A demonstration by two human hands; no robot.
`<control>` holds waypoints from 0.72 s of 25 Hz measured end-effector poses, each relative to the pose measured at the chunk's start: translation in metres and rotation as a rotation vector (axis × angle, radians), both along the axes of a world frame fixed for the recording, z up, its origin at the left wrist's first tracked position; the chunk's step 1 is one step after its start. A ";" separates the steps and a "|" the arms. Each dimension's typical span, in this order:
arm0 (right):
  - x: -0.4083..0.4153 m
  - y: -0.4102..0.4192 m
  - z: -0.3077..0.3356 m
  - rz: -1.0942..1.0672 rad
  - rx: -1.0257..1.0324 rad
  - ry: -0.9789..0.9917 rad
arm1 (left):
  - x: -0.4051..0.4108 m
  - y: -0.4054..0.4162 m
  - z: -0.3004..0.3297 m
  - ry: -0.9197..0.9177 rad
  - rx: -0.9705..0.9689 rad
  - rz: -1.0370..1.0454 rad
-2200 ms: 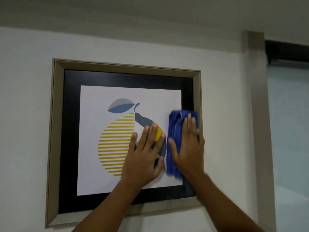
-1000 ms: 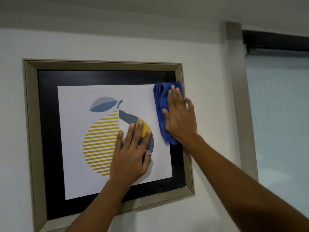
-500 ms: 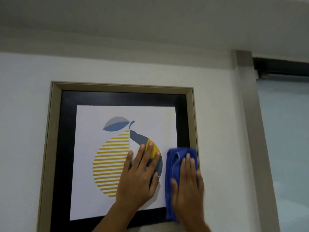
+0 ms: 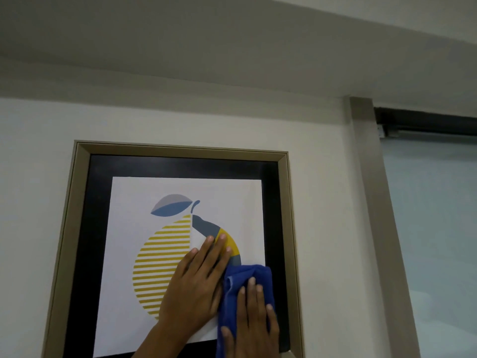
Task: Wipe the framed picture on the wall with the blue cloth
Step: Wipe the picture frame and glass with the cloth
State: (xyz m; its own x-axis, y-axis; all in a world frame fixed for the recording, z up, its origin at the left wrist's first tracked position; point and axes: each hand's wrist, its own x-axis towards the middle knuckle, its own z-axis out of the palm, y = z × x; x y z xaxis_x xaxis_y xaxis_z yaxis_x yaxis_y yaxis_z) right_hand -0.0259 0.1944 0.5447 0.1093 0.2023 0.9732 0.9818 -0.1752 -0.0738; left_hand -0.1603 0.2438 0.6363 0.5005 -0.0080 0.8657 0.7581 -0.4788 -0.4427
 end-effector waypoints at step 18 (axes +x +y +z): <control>0.071 -0.023 0.236 0.003 0.100 -0.084 | 0.004 -0.001 0.000 -0.024 -0.071 0.035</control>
State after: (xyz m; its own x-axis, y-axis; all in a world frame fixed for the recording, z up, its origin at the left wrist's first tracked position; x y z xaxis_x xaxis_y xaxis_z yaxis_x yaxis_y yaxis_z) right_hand 0.0451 0.1715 0.7809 0.0259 0.1042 0.9942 0.9858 -0.1678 -0.0081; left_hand -0.1558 0.2425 0.6368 0.4788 0.0709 0.8751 0.7849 -0.4811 -0.3905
